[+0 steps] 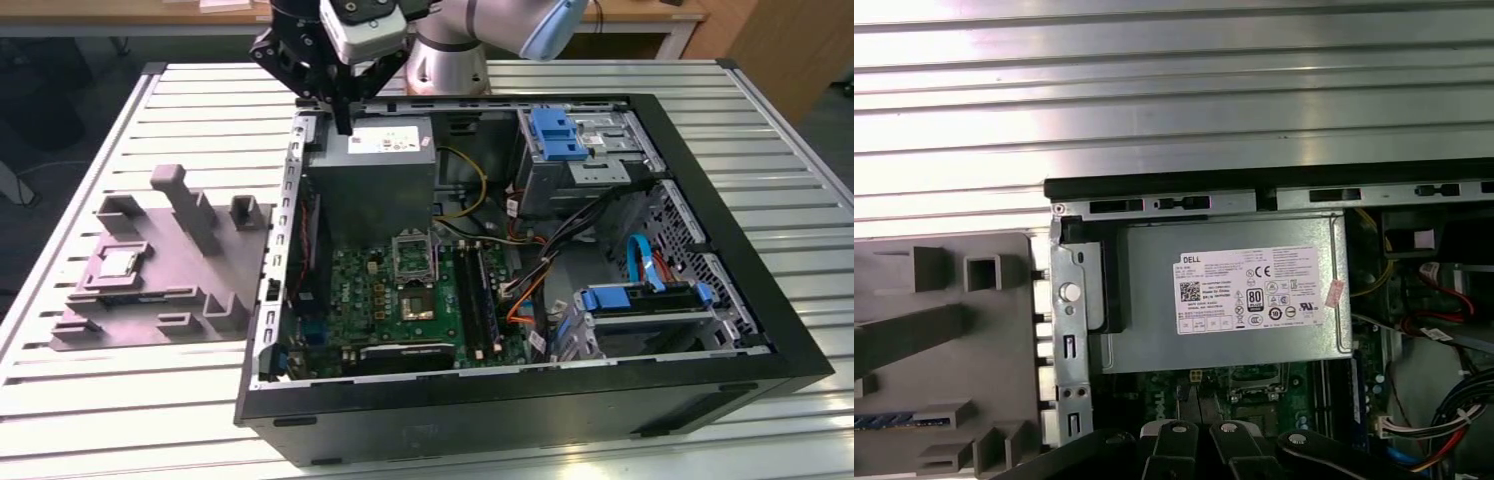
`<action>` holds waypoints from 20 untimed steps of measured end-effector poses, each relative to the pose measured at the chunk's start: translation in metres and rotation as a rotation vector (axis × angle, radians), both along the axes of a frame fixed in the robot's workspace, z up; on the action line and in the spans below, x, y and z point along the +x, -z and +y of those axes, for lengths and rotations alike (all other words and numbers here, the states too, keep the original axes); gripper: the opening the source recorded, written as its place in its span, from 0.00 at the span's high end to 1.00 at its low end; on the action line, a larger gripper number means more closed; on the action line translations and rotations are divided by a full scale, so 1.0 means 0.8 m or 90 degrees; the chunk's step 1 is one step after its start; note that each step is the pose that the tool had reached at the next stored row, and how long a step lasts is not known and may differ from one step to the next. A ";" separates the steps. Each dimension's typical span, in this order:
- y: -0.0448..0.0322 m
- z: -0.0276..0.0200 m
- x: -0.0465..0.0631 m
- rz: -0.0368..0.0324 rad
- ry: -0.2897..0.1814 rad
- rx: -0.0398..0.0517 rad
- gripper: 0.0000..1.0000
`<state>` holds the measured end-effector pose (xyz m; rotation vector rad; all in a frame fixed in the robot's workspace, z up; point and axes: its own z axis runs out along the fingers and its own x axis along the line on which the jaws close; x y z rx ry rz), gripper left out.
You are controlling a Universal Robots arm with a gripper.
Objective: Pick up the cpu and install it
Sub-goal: 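Reach for the cpu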
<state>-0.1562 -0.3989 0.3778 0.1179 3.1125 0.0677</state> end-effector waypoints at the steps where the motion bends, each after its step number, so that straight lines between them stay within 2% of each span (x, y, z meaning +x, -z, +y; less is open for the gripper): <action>1: 0.0001 0.0000 0.000 0.0000 0.000 0.0000 0.89; 20: 0.0021 0.0000 -0.006 0.0000 0.000 0.0000 0.89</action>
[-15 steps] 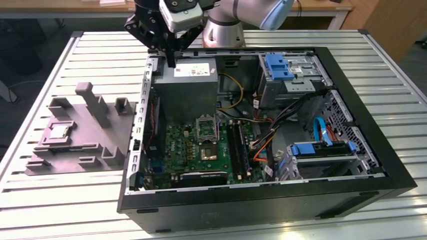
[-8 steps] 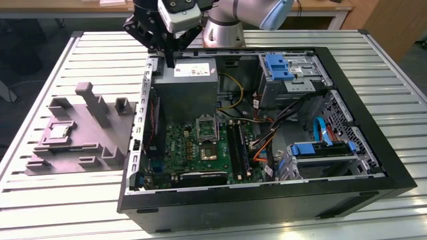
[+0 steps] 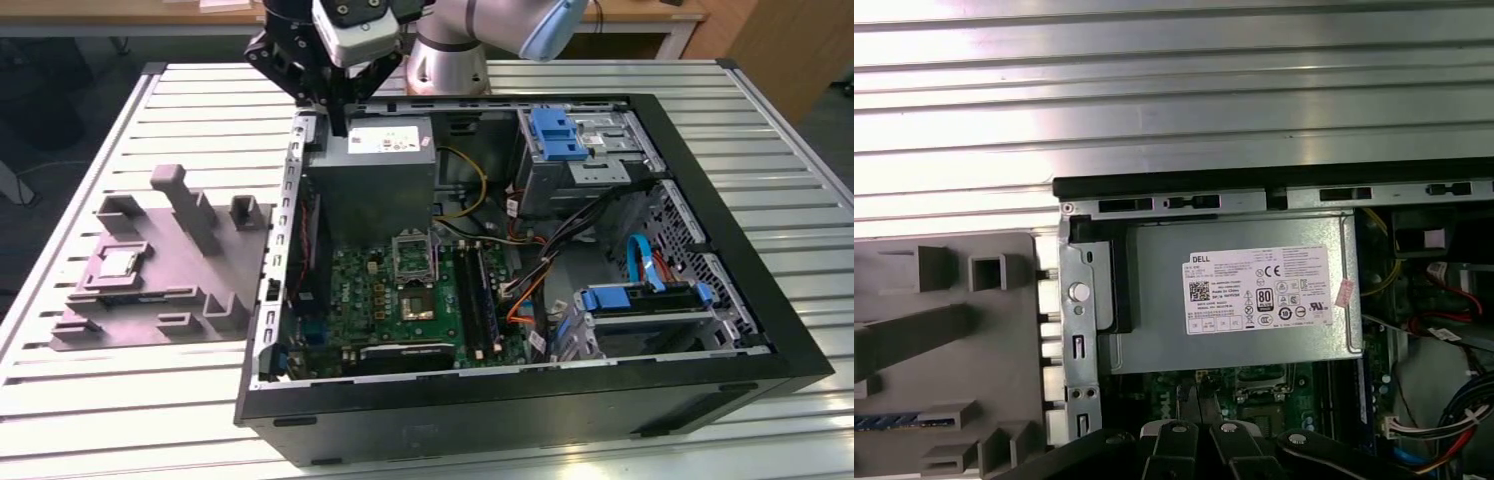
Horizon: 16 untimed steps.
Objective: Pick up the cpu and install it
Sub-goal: 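Reach for the cpu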
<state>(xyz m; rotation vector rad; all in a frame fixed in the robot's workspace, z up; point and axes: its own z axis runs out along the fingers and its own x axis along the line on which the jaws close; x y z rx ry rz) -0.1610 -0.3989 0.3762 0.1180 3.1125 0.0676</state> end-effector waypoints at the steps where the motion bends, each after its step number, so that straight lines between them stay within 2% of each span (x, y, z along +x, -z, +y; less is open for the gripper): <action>1: 0.0002 0.0000 0.000 0.0000 0.000 0.0000 0.89; 16: 0.0019 0.0000 -0.005 0.0000 0.000 0.0000 0.89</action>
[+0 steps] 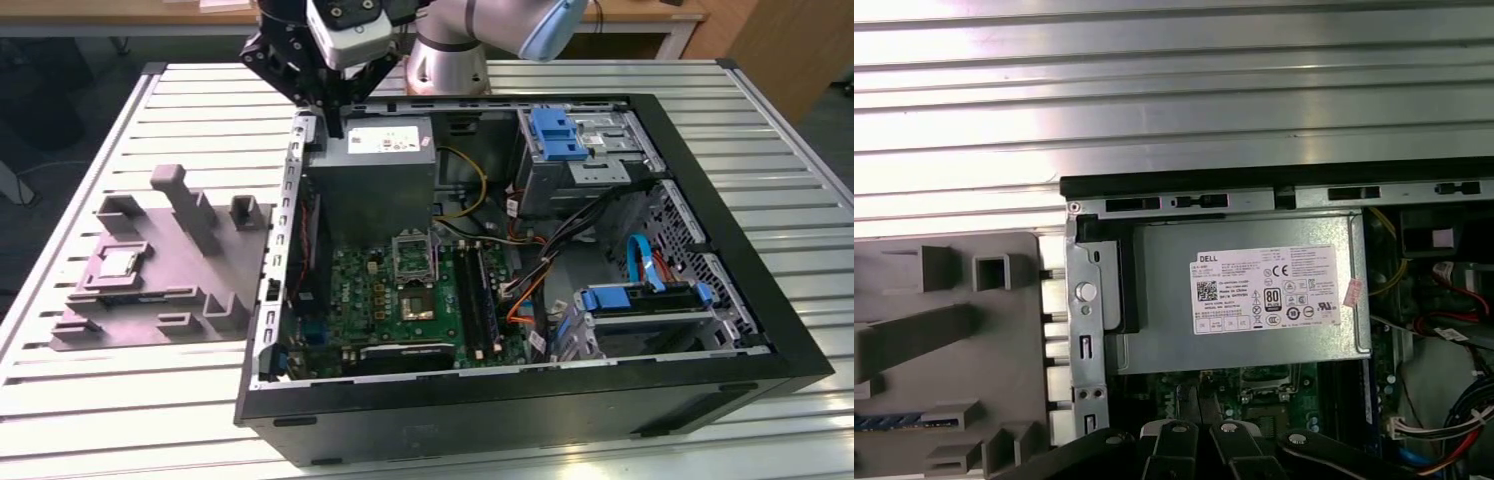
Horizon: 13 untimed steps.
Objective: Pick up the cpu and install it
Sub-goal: 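Reach for the cpu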
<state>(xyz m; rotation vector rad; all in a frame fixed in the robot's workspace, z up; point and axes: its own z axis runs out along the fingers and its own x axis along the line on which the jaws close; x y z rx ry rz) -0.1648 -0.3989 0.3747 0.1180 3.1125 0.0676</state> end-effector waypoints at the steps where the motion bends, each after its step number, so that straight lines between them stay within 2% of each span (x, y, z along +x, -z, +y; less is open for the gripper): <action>1: 0.0001 0.0000 0.000 0.0000 0.000 0.0000 0.89; 13: 0.0014 0.0000 -0.005 0.0000 0.000 0.0000 0.89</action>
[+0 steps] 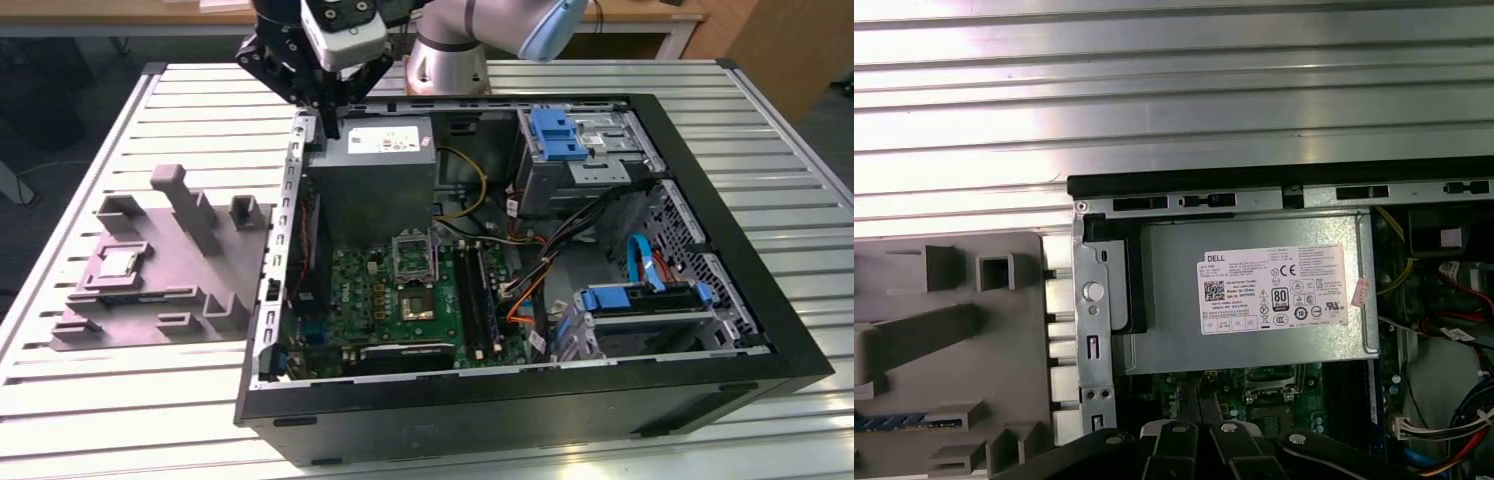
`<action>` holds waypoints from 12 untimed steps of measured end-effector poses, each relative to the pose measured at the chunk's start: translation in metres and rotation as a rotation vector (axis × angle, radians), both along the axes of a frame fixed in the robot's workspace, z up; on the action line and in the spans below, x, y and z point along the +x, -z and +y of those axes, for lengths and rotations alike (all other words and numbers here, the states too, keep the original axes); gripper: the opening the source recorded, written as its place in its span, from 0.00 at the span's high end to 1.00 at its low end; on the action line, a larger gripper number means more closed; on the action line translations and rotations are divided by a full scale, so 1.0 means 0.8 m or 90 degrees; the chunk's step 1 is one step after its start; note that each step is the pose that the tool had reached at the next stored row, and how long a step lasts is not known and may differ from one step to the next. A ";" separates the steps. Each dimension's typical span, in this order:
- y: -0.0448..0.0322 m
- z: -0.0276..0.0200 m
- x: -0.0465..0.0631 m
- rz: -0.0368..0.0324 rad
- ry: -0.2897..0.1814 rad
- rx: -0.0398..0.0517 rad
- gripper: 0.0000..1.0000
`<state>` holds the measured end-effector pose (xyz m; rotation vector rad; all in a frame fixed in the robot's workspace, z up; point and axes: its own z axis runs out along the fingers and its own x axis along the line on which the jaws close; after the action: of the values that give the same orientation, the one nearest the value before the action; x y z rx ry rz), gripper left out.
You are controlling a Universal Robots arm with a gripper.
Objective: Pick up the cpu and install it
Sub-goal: 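Reach for the cpu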
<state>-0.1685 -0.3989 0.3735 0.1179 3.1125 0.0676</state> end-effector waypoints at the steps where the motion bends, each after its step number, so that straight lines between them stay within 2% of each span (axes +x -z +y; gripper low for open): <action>1: 0.0001 0.0000 0.000 0.0000 0.000 0.0000 0.89; 12: 0.0011 0.0000 -0.005 0.0000 0.000 0.0000 0.89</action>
<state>-0.1723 -0.3990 0.3726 0.1180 3.1125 0.0676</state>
